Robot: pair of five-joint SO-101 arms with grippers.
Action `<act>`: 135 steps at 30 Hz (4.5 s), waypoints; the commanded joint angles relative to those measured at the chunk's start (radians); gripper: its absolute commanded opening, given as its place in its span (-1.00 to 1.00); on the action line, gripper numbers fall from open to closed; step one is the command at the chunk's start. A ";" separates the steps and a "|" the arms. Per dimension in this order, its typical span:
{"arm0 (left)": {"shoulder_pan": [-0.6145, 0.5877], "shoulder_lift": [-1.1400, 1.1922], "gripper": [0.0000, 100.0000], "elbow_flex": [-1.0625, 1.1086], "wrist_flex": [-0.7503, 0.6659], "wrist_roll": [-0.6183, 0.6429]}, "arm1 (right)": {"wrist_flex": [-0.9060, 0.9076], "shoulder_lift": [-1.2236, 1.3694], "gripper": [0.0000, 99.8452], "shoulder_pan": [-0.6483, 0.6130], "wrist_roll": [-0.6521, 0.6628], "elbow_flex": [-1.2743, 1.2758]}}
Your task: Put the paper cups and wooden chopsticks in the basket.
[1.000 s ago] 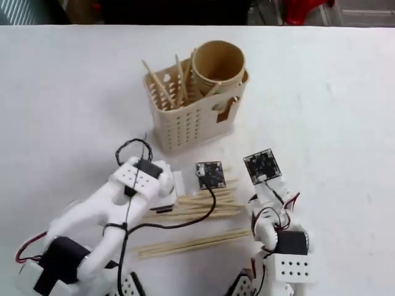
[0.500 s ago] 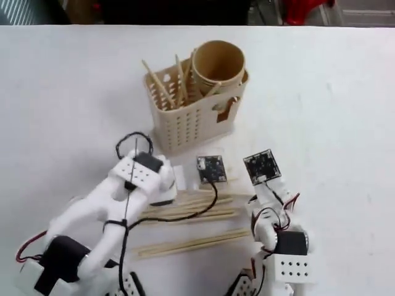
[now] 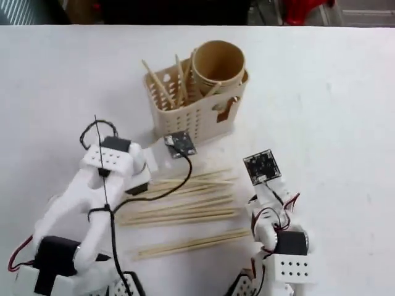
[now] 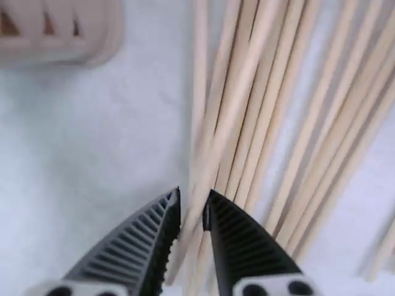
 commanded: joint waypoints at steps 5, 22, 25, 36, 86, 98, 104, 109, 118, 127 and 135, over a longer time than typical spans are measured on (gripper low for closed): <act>-0.022 -0.008 -0.80 0.025 -0.058 -0.014 | -0.002 -0.007 -0.96 -0.007 0.008 -0.006; 0.208 0.044 -0.80 -0.002 -0.166 0.101 | -0.002 -0.007 -0.96 -0.010 0.009 -0.006; 0.225 0.119 -0.80 -0.011 -0.170 0.101 | -0.002 -0.008 -0.96 -0.012 0.009 -0.006; 0.225 0.088 -0.95 -0.025 -0.175 0.101 | -0.002 -0.008 -0.96 -0.012 0.009 -0.006; 0.291 -0.361 -0.96 -0.644 -0.345 0.658 | -0.002 -0.008 -0.96 -0.015 0.011 -0.005; 0.242 -0.358 -0.96 -0.539 -0.695 0.726 | -0.019 -0.008 -0.96 -0.068 0.011 0.006; 0.194 -0.280 -0.96 -0.422 -0.916 0.727 | -0.019 -0.008 -0.96 -0.064 0.011 0.006; 0.124 -0.196 -0.96 -0.416 -0.919 0.865 | -0.021 -0.008 -0.96 -0.067 0.011 0.006; 0.062 -0.113 -0.95 -0.410 -0.832 0.967 | -0.021 -0.008 -0.96 -0.065 0.011 0.008; 0.054 -0.114 -0.83 -0.416 -0.664 0.968 | -0.021 -0.008 -0.96 -0.062 0.011 0.008; 0.050 -0.262 -0.74 -0.410 -0.505 0.967 | -0.021 -0.008 -0.96 -0.061 0.011 0.008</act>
